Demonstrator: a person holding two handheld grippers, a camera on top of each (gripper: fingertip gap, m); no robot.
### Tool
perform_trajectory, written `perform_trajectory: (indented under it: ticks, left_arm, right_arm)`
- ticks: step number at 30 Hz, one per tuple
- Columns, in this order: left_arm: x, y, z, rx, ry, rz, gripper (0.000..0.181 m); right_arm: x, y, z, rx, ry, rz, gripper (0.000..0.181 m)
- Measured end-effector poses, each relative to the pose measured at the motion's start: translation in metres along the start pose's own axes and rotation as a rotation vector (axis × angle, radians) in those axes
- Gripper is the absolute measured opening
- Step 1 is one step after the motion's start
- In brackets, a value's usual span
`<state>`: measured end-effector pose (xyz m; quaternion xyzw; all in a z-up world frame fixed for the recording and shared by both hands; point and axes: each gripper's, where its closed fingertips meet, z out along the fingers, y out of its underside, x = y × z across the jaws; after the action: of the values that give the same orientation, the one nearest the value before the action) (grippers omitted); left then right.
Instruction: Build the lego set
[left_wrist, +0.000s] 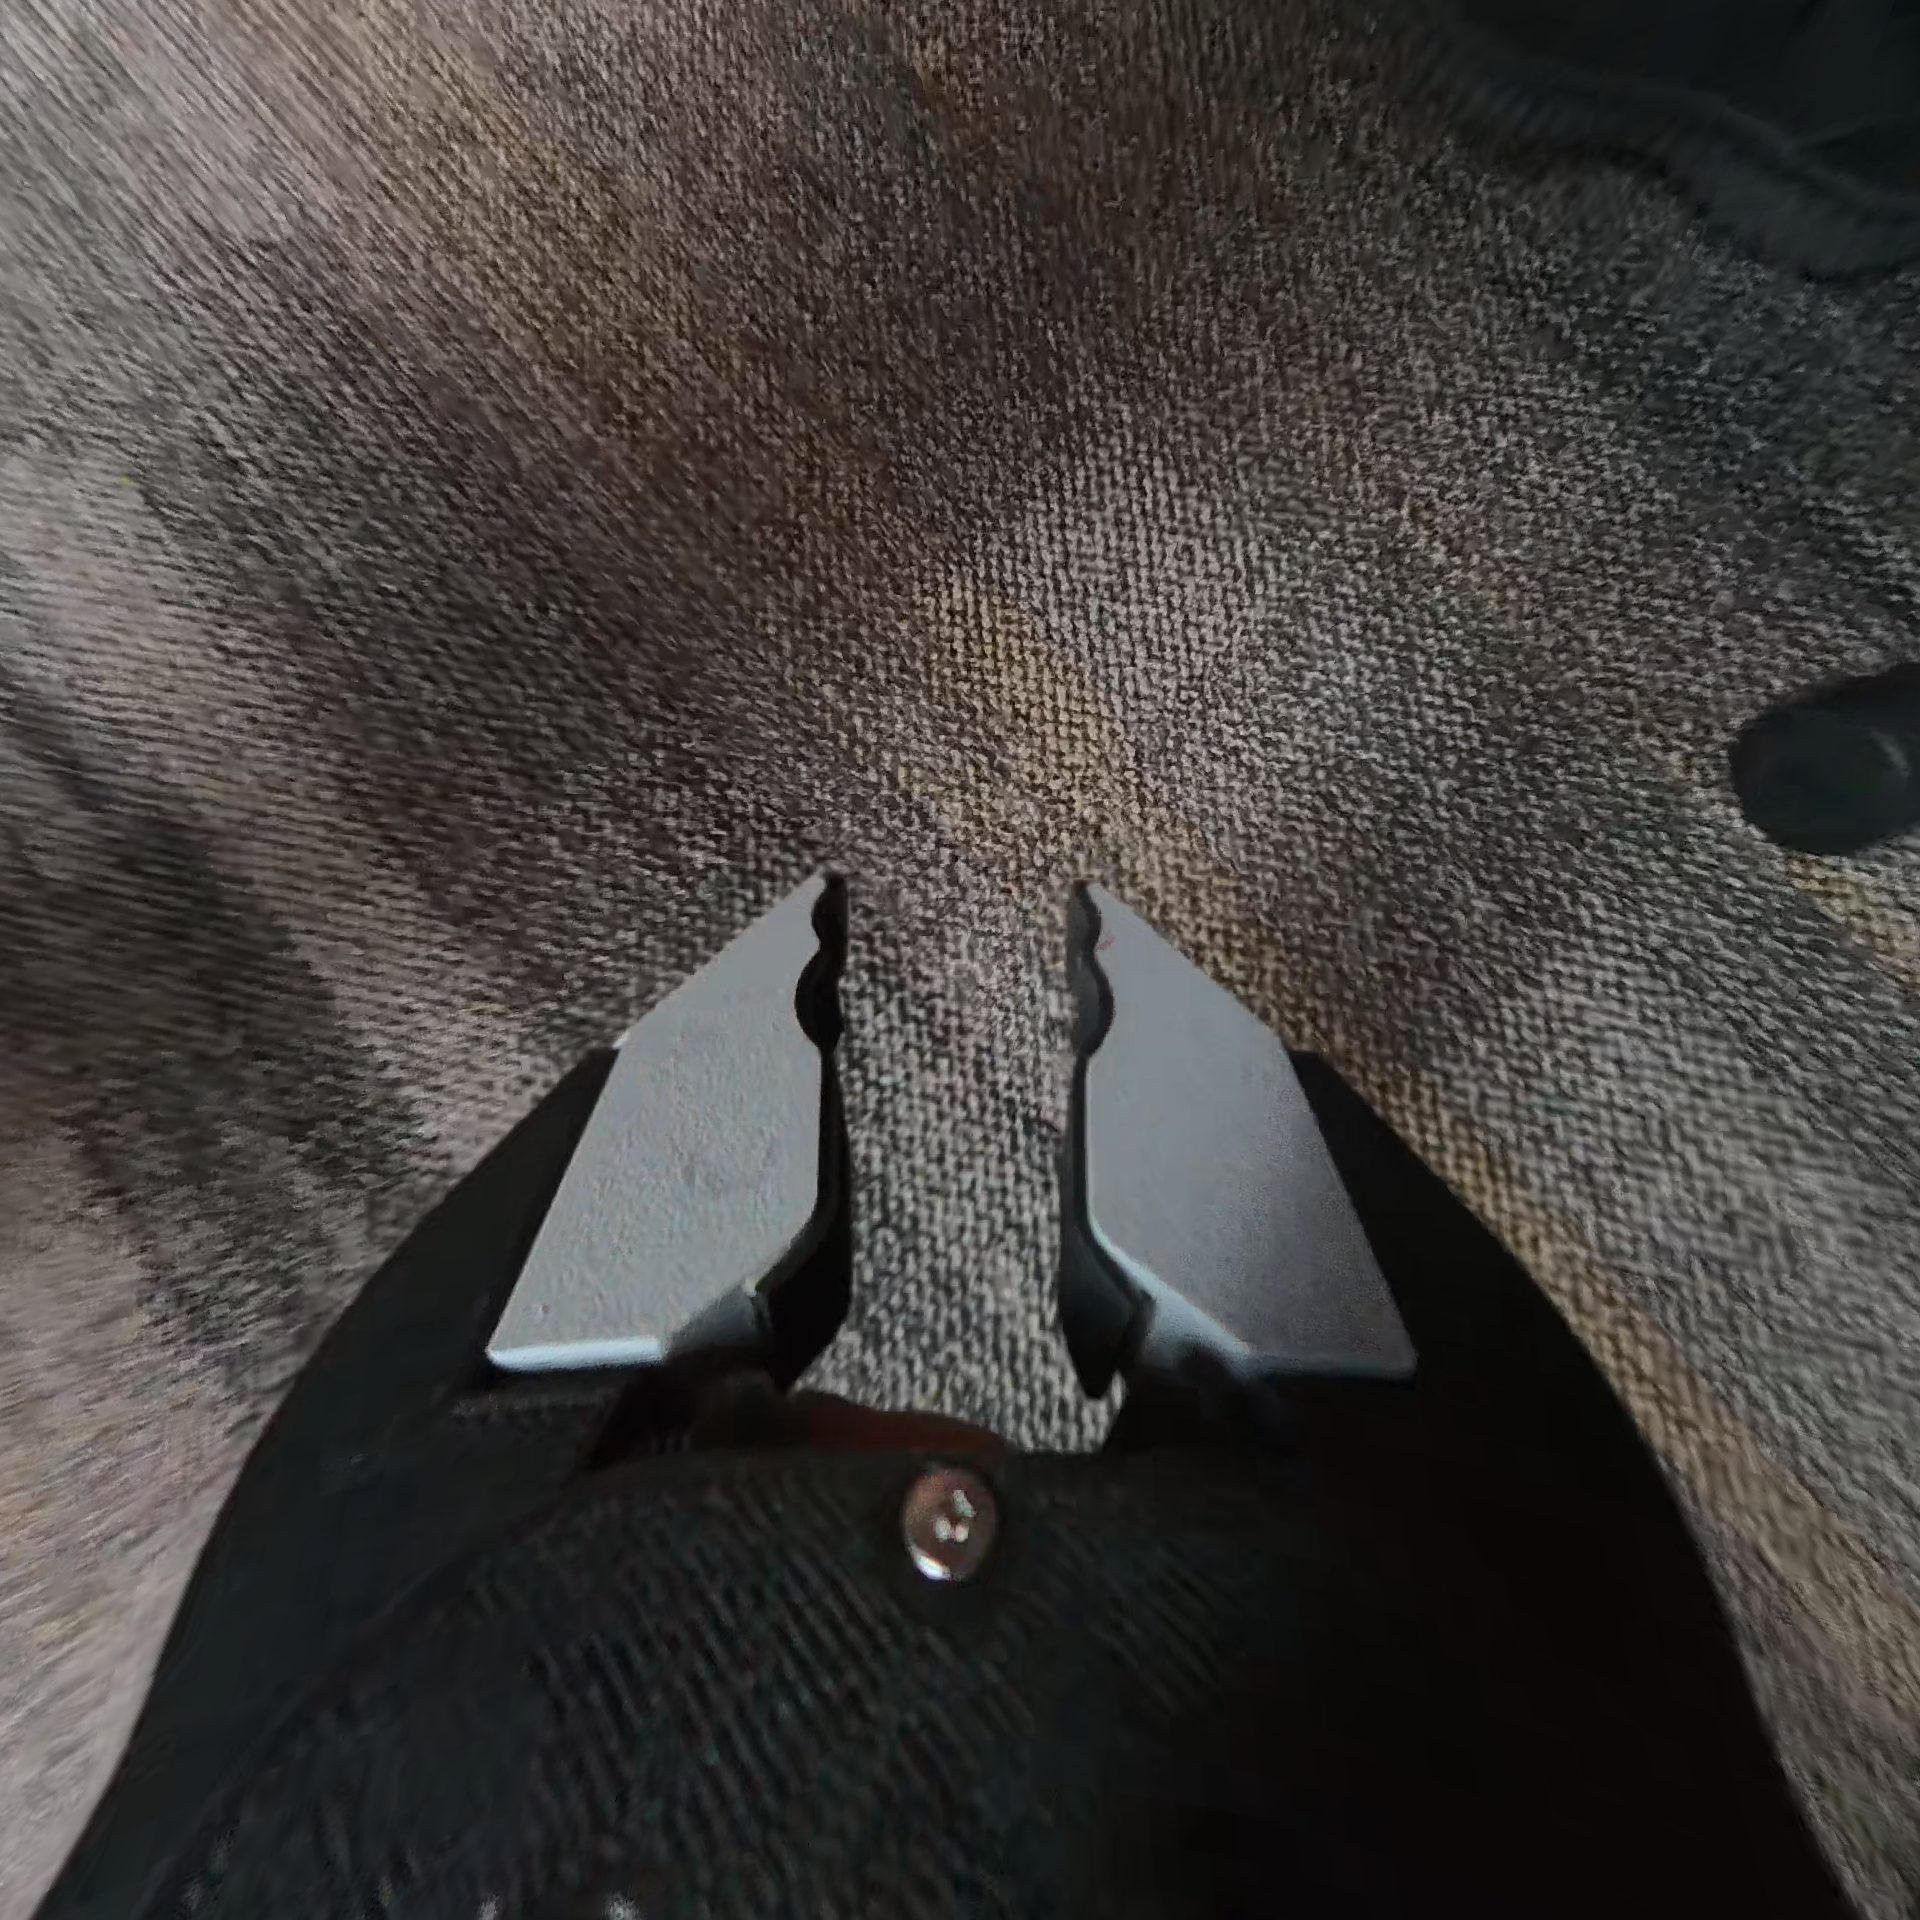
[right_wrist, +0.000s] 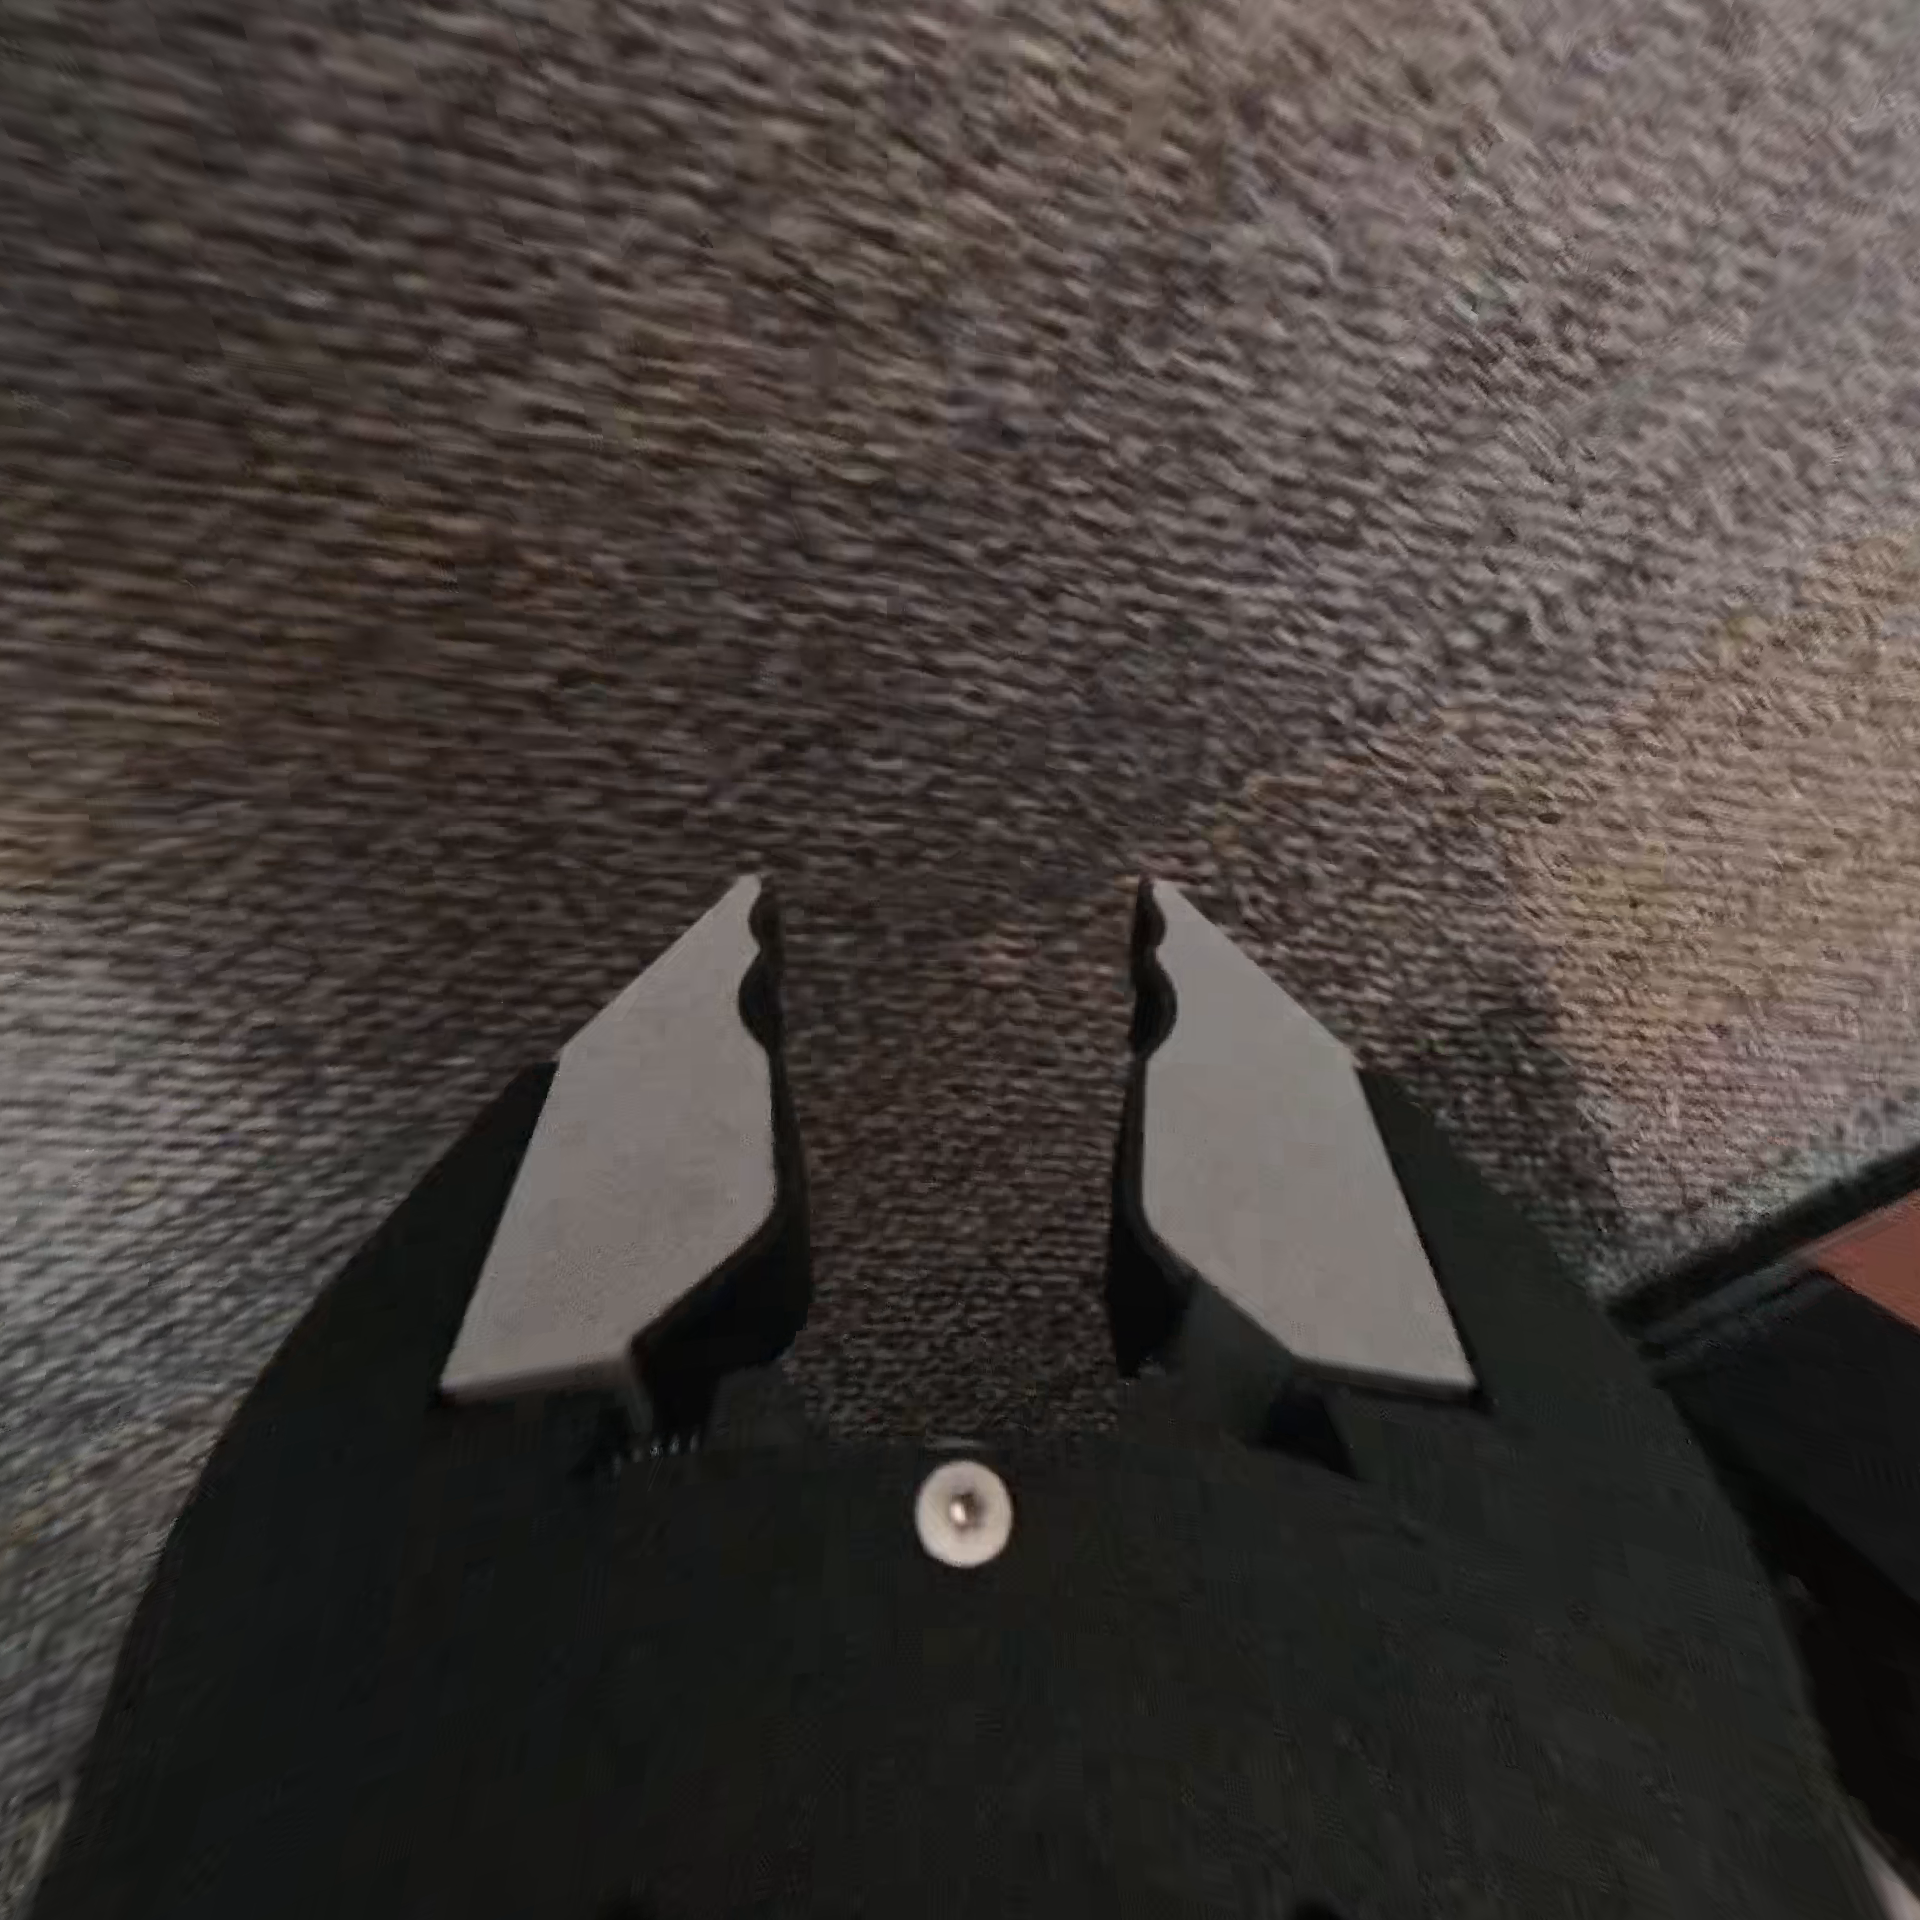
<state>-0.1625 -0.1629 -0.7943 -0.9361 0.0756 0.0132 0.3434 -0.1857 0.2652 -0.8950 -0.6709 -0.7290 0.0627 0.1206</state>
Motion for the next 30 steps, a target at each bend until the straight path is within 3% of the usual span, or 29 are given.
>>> perform_trajectory:
  ticks: [3,6,11,16,20,23,26,30]
  left_arm:
    - [0.006,0.026,0.041,0.015,0.014,-0.048,0.038]
    - [-0.011,0.032,0.072,0.046,0.007,-0.061,0.037]
    - [-0.071,0.024,0.132,0.052,-0.022,-0.072,0.036]
    - [-0.153,-0.014,0.186,0.131,-0.096,-0.068,0.037]
    - [-0.194,-0.056,0.227,0.205,-0.085,-0.079,0.037]
    - [-0.209,-0.079,0.252,0.235,-0.075,-0.047,0.037]
    - [-0.218,-0.089,0.275,0.254,-0.074,-0.062,0.037]
    - [-0.226,-0.103,0.287,0.317,-0.104,-0.094,0.036]
  right_arm:
    - [0.097,0.03,0.019,-0.021,0.09,0.131,0.064]
    - [0.183,0.052,0.023,-0.036,0.151,0.286,0.065]
    - [0.269,0.057,0.017,0.008,0.185,0.399,0.063]
    - [0.324,0.061,0.022,0.01,0.218,0.455,0.059]
    - [0.347,0.076,0.034,0.038,0.211,0.619,0.053]
    - [0.368,0.069,0.035,0.114,0.201,0.723,0.055]
    - [0.381,0.072,0.045,0.068,0.156,0.795,0.049]
    - [0.391,0.058,0.062,0.09,0.063,0.87,0.053]
